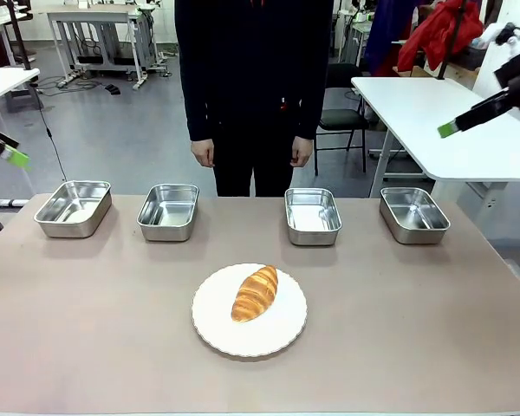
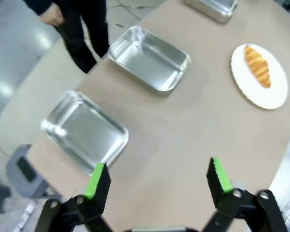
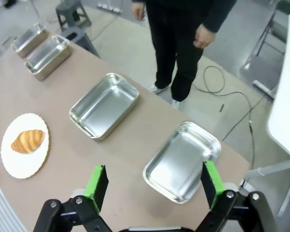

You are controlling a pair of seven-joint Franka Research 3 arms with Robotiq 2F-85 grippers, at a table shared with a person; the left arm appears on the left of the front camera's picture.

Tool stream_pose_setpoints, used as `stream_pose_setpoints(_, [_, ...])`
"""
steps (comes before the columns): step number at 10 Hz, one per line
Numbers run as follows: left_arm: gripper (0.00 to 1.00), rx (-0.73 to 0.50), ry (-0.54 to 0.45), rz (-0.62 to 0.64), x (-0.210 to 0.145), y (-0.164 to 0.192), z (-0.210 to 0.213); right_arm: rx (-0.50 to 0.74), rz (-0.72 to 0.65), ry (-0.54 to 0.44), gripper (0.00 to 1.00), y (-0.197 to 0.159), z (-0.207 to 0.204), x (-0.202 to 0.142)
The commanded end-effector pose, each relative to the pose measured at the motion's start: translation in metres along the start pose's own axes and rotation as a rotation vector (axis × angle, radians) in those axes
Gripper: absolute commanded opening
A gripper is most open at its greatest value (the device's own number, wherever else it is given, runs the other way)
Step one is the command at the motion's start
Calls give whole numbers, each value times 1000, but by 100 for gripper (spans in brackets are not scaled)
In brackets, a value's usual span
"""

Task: Place the bread in the container.
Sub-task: Place the Butter Roll into the Airtight Container indicated by the human.

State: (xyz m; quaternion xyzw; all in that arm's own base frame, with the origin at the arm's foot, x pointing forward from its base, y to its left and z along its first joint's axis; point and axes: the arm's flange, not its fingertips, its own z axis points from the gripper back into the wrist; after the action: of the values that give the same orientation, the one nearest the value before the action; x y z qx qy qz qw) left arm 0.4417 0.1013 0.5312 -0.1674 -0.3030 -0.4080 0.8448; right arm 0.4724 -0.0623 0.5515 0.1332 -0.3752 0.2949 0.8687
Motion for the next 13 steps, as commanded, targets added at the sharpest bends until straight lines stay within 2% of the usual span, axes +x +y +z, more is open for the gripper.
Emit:
stream_pose_setpoints(1, [100, -21, -93, -25, 2, 23, 35, 45, 9, -86, 100, -41, 14, -6])
stream_pose_setpoints(4, [100, -32, -140, -50, 5, 36, 56, 73, 33, -126, 100, -59, 27, -22])
stream_pose_setpoints(8, [100, 21, -213, -55, 6, 42, 84, 70, 23, -172, 100, -71, 45, -23])
stream_pose_setpoints(13, [100, -1, -205, -55, 10, 41, 82, 72, 15, -169, 100, -69, 45, -21])
